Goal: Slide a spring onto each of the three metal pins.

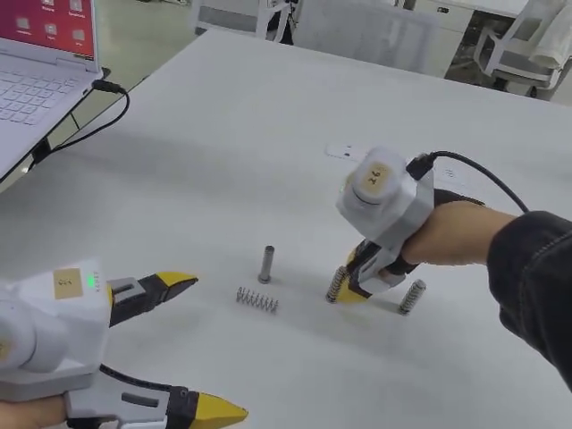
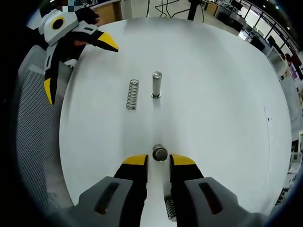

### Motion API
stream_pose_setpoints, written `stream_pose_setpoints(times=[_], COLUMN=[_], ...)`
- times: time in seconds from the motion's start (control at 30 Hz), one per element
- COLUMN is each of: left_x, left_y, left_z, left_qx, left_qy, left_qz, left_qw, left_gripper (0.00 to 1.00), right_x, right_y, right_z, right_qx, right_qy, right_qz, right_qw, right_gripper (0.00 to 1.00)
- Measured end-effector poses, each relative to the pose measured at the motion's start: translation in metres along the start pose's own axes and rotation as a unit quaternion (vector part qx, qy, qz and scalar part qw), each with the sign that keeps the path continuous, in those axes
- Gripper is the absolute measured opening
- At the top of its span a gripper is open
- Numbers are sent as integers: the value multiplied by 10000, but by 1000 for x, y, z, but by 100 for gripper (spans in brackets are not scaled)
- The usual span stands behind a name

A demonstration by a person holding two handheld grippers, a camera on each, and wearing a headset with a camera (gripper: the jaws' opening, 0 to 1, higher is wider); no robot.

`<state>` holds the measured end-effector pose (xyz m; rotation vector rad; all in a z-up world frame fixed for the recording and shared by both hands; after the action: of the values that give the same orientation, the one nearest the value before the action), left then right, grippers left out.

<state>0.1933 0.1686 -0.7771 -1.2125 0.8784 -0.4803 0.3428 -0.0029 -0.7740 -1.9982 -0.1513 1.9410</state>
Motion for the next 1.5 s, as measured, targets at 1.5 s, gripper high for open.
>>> stream_pose_setpoints(times=[1.5], left_x=[-2], left_y=[-8], left_z=[-3], left_qx=[144], left_qy=[33], left_qz=[-99], left_qw=[9998], left_gripper=[91], right_x=[-7], right_y=[-3], right_z=[59], right_qx=[81], right_qy=[-218], right_qz=[-272], right_qw=[9994], right_gripper=[19])
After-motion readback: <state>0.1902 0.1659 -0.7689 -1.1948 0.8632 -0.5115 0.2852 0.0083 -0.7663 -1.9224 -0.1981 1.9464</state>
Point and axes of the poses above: the centre of the closed fingertips' face, and the gripper's own axes: x roughly forward along the fingers, z roughly to its left, y roughly out of its underside, the point moved 7 cm from there along -x, roughly backward along the fingers, and after that the axes turned 8 degrees about x, right-handed, at the moved point
